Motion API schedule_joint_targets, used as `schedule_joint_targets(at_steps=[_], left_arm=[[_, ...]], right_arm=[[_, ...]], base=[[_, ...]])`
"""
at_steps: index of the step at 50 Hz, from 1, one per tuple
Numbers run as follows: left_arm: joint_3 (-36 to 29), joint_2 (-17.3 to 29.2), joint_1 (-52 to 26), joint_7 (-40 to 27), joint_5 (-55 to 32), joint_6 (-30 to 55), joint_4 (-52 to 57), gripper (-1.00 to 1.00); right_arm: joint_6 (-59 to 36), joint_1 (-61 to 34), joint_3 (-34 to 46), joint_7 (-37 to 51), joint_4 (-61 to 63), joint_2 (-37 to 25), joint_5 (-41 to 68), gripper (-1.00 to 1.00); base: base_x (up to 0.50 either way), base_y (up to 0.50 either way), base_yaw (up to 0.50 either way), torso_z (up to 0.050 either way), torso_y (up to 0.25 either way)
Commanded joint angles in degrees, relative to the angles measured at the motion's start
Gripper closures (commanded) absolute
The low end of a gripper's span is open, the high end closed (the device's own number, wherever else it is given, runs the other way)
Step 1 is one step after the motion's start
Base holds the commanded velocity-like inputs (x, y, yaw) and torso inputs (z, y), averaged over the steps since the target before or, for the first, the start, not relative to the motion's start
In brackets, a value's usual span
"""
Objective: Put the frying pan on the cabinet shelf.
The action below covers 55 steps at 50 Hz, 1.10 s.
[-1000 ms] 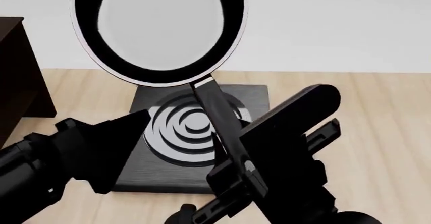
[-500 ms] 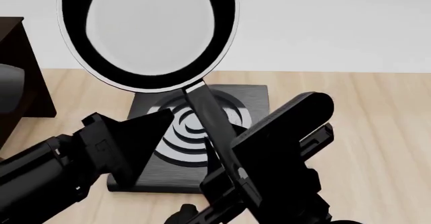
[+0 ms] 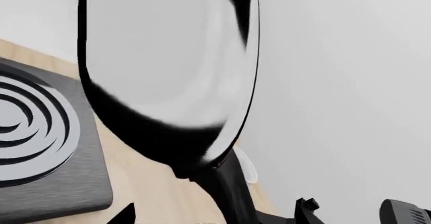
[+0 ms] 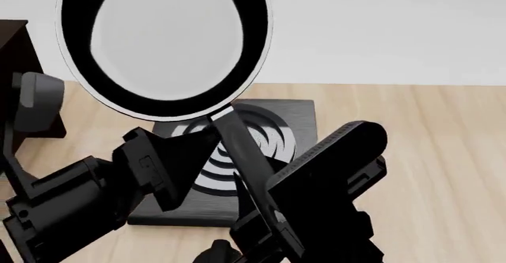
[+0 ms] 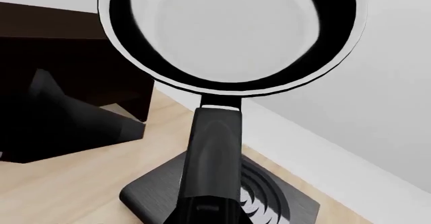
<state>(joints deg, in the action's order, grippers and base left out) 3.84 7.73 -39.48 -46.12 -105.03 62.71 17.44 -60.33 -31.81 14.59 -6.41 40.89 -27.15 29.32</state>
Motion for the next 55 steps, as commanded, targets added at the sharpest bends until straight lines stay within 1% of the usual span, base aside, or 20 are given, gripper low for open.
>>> schedule_joint_targets(at_steps=[1,16,29,38,49,50,55], left_arm=[[-0.68,-0.29,0.59,3.31,2.2,-0.37,-2.56,-1.0],[-3.17,-1.6,-0.55,2.15,0.44,-1.74,-2.88,-1.0],[-5.35,-1.86,0.25,4.49,2.68,-2.42,-3.82,-1.0],[-5.77,-1.74,-0.19,4.04,2.2,-3.76,-4.07,-1.0],[-5.8,-1.78,0.13,4.77,3.85,-6.11,-4.79,-1.0],[-5.85,-1.78,0.16,4.75,3.76,-6.25,-4.82,1.0],[-5.92,-1.75,0.08,4.37,3.88,-7.19,-4.81,1.0]], right_arm=[[-0.56,0.23,-1.87,1.26,3.58,-0.04,-2.68,1.0],[0.71,1.21,-0.06,0.66,4.26,-1.27,-2.91,1.0],[1.71,2.55,-0.18,0.96,4.82,-1.78,-2.88,1.0],[2.05,3.11,-0.28,1.16,5.16,-2.03,-2.72,1.0],[2.63,3.86,0.33,1.47,5.63,-2.38,-2.91,1.0],[2.91,3.97,0.36,1.42,5.46,-2.39,-2.96,1.0],[2.79,3.96,0.11,1.62,5.63,-2.26,-2.66,1.0]], base=[[0.0,0.0,0.0,0.0,0.0],[0.0,0.0,0.0,0.001,0.001],[0.0,0.0,0.0,0.0,0.002],[0.0,0.0,0.0,0.001,0.001],[0.0,0.0,0.0,0.0,0.002],[0.0,0.0,0.0,0.0,0.0],[0.0,0.0,0.0,0.002,0.002]])
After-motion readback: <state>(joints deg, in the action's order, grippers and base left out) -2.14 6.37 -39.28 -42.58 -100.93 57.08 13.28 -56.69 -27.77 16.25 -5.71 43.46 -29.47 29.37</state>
